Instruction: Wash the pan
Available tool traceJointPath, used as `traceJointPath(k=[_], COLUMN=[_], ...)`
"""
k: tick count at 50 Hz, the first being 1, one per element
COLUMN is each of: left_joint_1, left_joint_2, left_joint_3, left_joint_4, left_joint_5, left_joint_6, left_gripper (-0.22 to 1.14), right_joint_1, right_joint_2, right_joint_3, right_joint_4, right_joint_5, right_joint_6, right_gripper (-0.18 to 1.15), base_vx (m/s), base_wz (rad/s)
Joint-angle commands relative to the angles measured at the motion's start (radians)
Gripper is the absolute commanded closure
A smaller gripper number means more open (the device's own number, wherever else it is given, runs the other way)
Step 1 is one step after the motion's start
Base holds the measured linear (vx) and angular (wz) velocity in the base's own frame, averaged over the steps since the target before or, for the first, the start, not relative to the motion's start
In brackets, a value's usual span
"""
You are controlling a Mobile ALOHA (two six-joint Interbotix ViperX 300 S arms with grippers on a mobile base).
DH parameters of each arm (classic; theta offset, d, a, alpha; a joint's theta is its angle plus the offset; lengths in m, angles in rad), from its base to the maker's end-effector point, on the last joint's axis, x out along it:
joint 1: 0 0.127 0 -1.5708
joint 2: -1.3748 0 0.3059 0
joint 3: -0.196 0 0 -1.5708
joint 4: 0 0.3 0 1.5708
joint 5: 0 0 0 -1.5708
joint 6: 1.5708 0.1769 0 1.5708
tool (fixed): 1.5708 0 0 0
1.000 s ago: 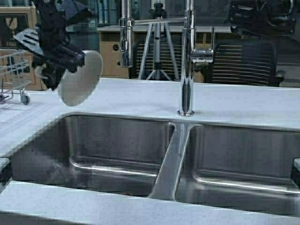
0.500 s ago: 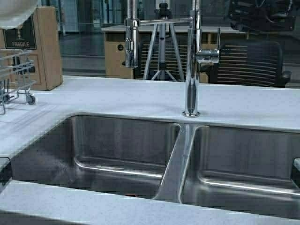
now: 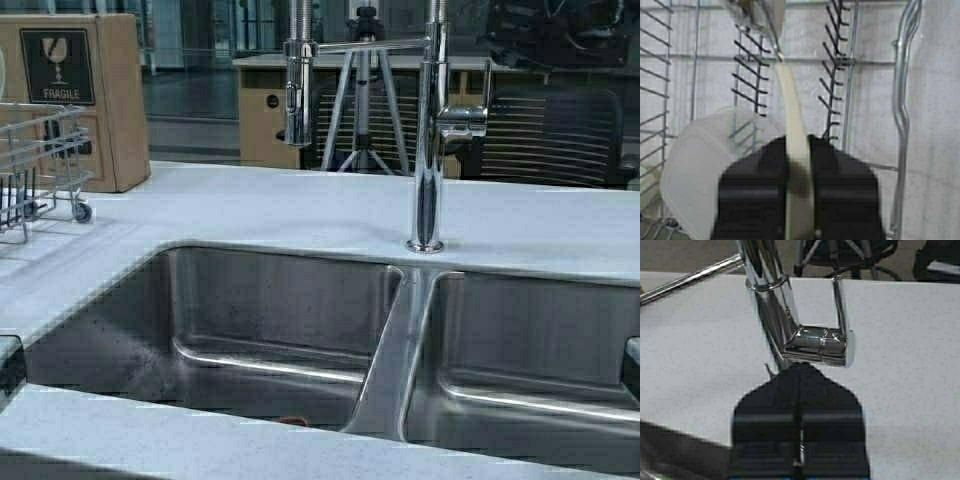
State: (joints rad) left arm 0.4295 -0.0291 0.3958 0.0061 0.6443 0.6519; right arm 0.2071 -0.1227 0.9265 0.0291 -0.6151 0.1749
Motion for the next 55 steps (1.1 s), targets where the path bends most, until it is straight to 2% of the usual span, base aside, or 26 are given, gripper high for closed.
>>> traceJointPath(k=[1,25,30,38,41,55], left_joint_1=[0.037,0.046,0.046,0.046,0.044,0.028], left_joint_2=[0.04,0.158,0.166,0.178,0.183,0.17], left_joint_3=[-0.037,-0.075,-0.08,-0.101,-0.112,-0.123], left_joint_4=[0.0,0.025,0.018,0.009,0.009,0.009], left_joint_5=[-0.012,-0.012,-0.003,-0.002,0.002,0.011], left_joint_6=[0.011,0.021,0.02,-0.003,-0.023,-0.043], left_gripper=[0.87,0.85,0.65,0.03,-0.13,-0.09], right_joint_1=[0.002,0.002,0.002,0.002,0.002,0.002], right_joint_2=[0.0,0.051,0.051,0.051,0.051,0.051], right_joint_3=[-0.009,-0.026,-0.029,-0.028,-0.028,-0.028], right_joint_4=[-0.002,-0.002,-0.002,-0.002,-0.002,-0.002], right_joint_5=[-0.009,-0.009,-0.009,-0.009,-0.009,-0.009], right_joint_6=[-0.003,-0.006,-0.006,-0.008,-0.009,-0.009], right_gripper=[0.92,0.92,0.92,0.92,0.92,0.92], base_vx=[0.02,0.01,0.0,0.0,0.0,0.0], base_wz=[0.04,0.01,0.0,0.0,0.0,0.0])
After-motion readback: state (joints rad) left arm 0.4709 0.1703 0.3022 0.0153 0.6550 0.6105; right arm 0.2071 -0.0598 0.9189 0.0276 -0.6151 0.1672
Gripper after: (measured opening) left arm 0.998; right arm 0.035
